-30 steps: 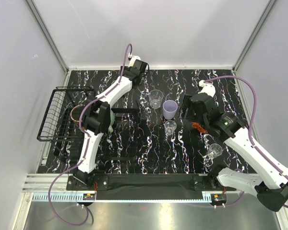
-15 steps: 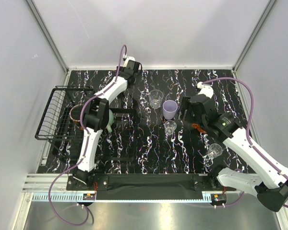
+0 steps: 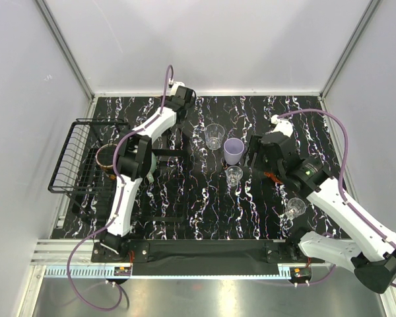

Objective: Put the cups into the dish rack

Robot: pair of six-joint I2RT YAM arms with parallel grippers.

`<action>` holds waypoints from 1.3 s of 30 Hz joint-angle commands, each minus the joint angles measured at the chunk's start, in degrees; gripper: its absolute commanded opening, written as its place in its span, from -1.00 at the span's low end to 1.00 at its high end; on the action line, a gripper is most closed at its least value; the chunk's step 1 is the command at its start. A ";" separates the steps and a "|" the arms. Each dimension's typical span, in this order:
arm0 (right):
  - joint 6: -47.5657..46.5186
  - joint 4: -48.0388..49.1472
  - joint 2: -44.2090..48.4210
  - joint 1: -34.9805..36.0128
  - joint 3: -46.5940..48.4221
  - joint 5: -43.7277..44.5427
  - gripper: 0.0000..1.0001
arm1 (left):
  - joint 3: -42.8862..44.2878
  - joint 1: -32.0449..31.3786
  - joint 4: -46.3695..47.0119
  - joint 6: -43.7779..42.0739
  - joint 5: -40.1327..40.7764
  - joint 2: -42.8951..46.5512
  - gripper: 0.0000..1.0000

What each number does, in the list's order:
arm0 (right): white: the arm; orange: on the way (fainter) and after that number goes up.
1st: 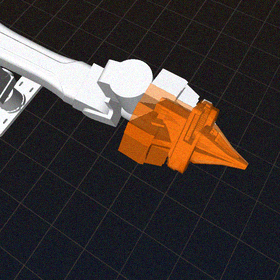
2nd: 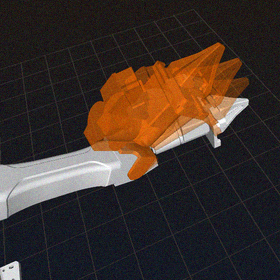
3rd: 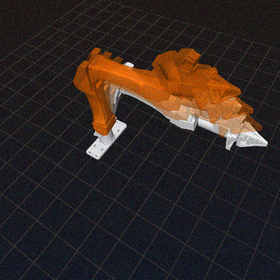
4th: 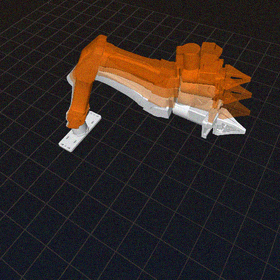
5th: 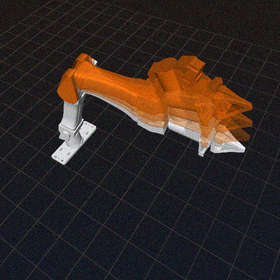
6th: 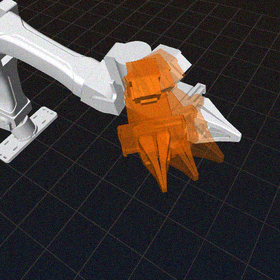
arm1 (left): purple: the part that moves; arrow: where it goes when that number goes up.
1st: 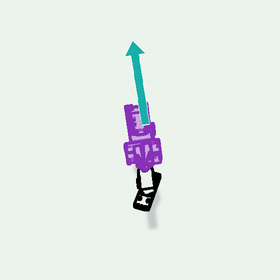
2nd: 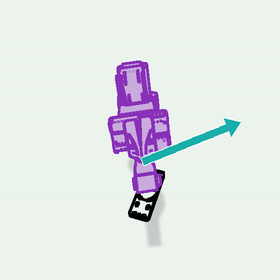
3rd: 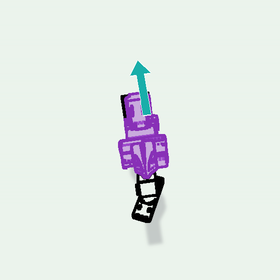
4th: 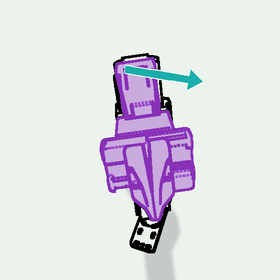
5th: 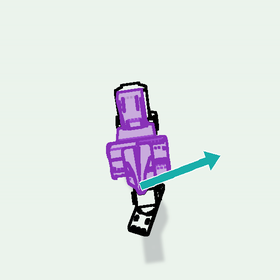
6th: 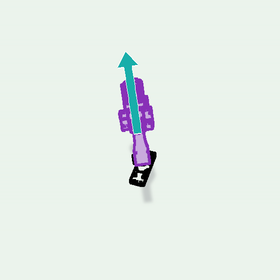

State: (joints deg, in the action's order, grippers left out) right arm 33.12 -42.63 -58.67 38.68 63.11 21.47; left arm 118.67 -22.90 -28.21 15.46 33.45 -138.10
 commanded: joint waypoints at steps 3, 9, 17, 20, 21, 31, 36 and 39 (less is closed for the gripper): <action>0.63 2.29 1.63 0.17 -0.18 -0.73 0.54 | 3.93 0.92 -1.76 1.76 0.74 -1.11 0.41; 0.54 2.99 1.81 0.26 -0.45 -1.00 0.55 | 4.81 1.45 -2.47 0.80 -3.21 -1.99 0.44; 0.54 3.61 1.19 0.17 -0.62 -1.52 0.55 | 4.73 1.54 -2.91 0.79 -6.64 -2.08 0.33; 0.54 3.52 1.72 0.17 -0.71 -1.35 0.55 | 5.16 1.54 -3.61 1.67 -7.43 -2.43 0.28; 0.62 3.52 1.90 0.26 -0.71 -1.35 0.55 | 5.25 1.62 -3.78 2.11 -7.61 -2.43 0.27; 1.59 3.52 3.39 0.26 -1.67 -1.52 0.55 | 4.73 1.98 -5.37 5.45 -6.92 -2.26 0.13; 1.59 3.43 3.92 0.17 -2.11 -1.35 0.55 | 3.59 2.68 -5.02 6.42 -6.21 -1.64 0.13; 1.77 3.35 4.01 0.26 -2.29 -1.52 0.55 | 2.18 2.77 -3.62 6.16 -5.41 -0.42 0.13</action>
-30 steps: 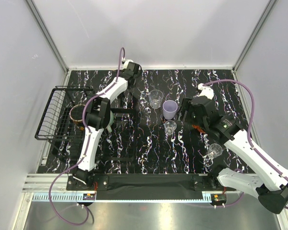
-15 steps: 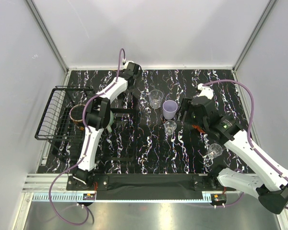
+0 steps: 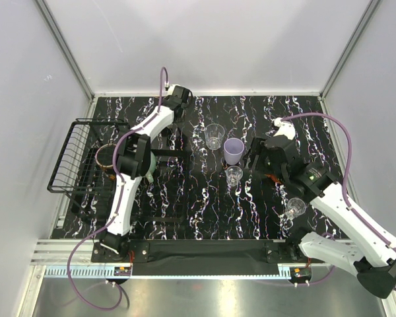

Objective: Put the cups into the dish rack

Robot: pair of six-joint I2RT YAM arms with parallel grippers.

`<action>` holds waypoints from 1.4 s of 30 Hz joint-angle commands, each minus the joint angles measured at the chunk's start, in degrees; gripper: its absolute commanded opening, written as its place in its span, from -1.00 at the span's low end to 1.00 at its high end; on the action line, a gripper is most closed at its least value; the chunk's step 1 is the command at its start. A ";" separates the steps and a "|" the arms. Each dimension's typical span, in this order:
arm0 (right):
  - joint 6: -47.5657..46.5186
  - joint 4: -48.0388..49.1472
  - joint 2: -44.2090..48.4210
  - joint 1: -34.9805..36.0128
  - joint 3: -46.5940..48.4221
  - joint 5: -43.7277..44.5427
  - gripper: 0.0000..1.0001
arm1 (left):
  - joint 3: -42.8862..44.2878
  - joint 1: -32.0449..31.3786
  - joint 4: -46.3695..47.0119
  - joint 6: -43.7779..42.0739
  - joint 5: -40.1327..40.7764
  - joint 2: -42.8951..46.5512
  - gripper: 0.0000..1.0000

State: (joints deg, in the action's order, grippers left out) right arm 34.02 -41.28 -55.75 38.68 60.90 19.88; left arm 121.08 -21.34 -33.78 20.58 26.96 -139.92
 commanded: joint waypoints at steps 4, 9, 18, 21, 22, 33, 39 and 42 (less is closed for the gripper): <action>1.14 2.08 1.69 0.17 -0.52 -0.02 0.55 | 1.26 1.39 2.58 -0.45 0.73 0.61 0.10; 1.40 2.43 1.87 0.17 -0.70 -0.28 0.55 | 2.15 1.57 2.14 -0.89 -0.16 -0.09 -0.11; 2.01 2.69 1.69 0.26 -0.79 -0.98 0.55 | 2.32 1.83 2.32 -0.63 -0.68 -0.09 -0.62; 2.10 2.87 2.31 0.26 -1.14 -1.07 0.55 | 2.23 1.92 2.58 -0.54 -0.86 -0.09 -0.96; 2.02 2.87 2.40 0.17 -1.23 -1.16 0.55 | 2.23 2.01 2.75 -0.54 -0.86 -0.09 -1.00; 3.16 1.64 2.48 0.26 -1.40 -2.82 0.56 | -2.86 -0.89 5.12 3.06 -0.51 11.31 -1.00; 5.88 -0.55 3.18 0.26 -1.40 -7.04 0.56 | -13.05 -6.25 9.78 4.56 -1.56 24.32 -1.00; 7.63 -1.78 4.59 0.26 -1.49 -9.15 0.56 | -16.48 -9.41 11.02 4.29 -1.65 29.69 -1.00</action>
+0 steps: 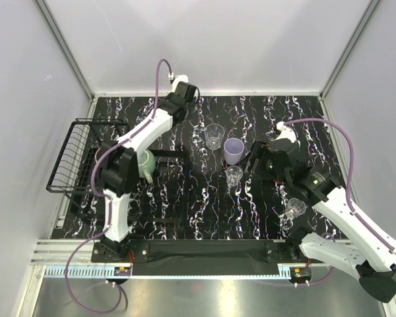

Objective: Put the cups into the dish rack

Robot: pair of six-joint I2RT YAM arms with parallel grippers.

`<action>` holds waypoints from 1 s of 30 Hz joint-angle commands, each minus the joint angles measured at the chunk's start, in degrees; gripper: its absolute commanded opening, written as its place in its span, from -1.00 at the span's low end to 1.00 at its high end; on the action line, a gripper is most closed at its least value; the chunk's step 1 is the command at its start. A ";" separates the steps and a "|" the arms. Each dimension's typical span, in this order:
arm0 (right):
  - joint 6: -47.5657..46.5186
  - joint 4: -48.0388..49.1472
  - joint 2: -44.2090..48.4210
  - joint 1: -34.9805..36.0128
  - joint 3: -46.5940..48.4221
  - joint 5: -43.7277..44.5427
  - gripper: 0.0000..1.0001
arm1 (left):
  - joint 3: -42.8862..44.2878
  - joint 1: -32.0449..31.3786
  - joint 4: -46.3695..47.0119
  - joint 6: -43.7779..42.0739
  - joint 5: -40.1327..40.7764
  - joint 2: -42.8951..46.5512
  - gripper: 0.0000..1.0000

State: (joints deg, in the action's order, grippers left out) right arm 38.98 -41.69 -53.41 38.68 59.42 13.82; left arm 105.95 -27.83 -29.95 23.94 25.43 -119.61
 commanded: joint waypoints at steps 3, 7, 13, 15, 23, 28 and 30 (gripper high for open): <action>5.22 -1.64 4.45 0.35 -0.18 -6.16 0.56 | -4.34 -5.38 8.41 1.54 -2.56 15.44 -1.00; 9.79 0.20 8.49 0.26 -1.23 -12.23 0.56 | -18.80 -7.58 16.57 3.65 -10.47 27.12 -1.00; 19.36 10.37 14.47 0.35 -6.59 -25.32 0.56 | -36.58 -9.43 33.63 6.99 -25.06 47.43 -1.00; 24.89 19.48 15.52 0.26 -10.96 -31.19 0.56 | -43.17 -9.87 40.46 8.13 -32.33 53.59 -1.00; 43.18 50.73 12.72 0.44 -23.55 -43.79 0.52 | -61.29 -12.41 59.56 15.68 -45.99 68.88 -1.00; 44.87 58.04 9.29 5.33 -21.89 -43.01 0.47 | -66.04 -15.31 63.18 15.17 -45.03 73.72 -1.00; 43.99 58.04 7.62 7.98 -20.22 -39.86 0.48 | -66.84 -15.41 63.79 15.17 -45.12 74.69 -1.00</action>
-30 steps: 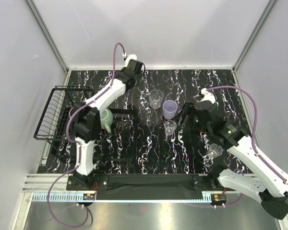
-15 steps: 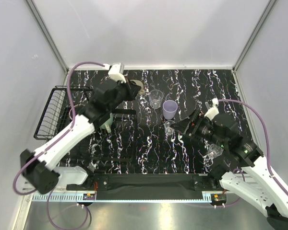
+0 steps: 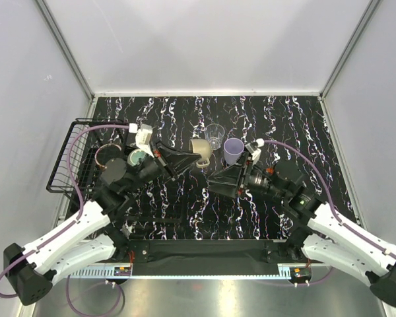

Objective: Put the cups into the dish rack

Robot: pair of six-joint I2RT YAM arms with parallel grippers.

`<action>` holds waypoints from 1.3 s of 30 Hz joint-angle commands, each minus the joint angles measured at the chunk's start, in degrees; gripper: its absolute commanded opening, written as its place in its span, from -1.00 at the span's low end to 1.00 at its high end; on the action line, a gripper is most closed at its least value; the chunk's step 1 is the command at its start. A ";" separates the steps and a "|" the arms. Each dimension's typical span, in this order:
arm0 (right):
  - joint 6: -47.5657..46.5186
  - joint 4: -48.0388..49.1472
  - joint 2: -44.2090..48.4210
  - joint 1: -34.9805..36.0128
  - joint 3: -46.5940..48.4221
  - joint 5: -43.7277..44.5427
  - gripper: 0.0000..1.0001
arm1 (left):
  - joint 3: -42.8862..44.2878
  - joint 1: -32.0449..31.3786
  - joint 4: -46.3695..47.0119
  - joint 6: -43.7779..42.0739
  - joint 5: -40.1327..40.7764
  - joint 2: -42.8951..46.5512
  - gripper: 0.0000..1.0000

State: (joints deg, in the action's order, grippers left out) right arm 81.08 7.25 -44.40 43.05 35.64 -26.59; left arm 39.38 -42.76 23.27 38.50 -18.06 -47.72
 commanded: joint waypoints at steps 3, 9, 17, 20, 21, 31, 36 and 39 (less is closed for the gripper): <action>1.63 11.46 -3.84 7.57 3.91 4.16 0.43 | -1.58 -1.18 11.89 0.96 -1.88 4.04 -1.00; 5.14 22.28 -7.19 10.92 1.28 6.20 0.32 | -3.60 -1.62 10.75 0.79 -2.50 6.50 -1.00; 3.65 19.66 -4.38 11.44 1.71 9.53 0.32 | -5.62 -1.97 10.04 1.31 -2.68 9.84 -1.00; 3.65 19.47 -4.99 11.44 2.06 9.28 0.29 | -6.33 -2.41 11.18 2.37 -2.94 10.63 -1.00; 3.65 19.82 -5.34 11.44 2.15 9.19 0.27 | -6.59 -2.59 11.45 2.63 -3.03 10.63 -1.00; 4.88 22.46 -7.98 11.44 2.24 10.15 0.12 | -7.82 -3.64 13.03 3.77 -3.29 11.25 -1.00; 5.93 23.43 -8.68 11.36 1.89 10.68 0.01 | -8.26 -4.17 13.91 3.69 -3.38 11.08 -1.00; 6.81 23.95 -8.95 11.44 1.54 11.47 -0.04 | -8.61 -4.52 14.17 3.51 -2.94 10.90 -1.00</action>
State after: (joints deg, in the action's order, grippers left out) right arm 86.56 27.22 -53.28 54.00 36.80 -17.08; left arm 30.57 -46.72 30.65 42.11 -20.78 -37.54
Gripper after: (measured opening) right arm 0.491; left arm 0.052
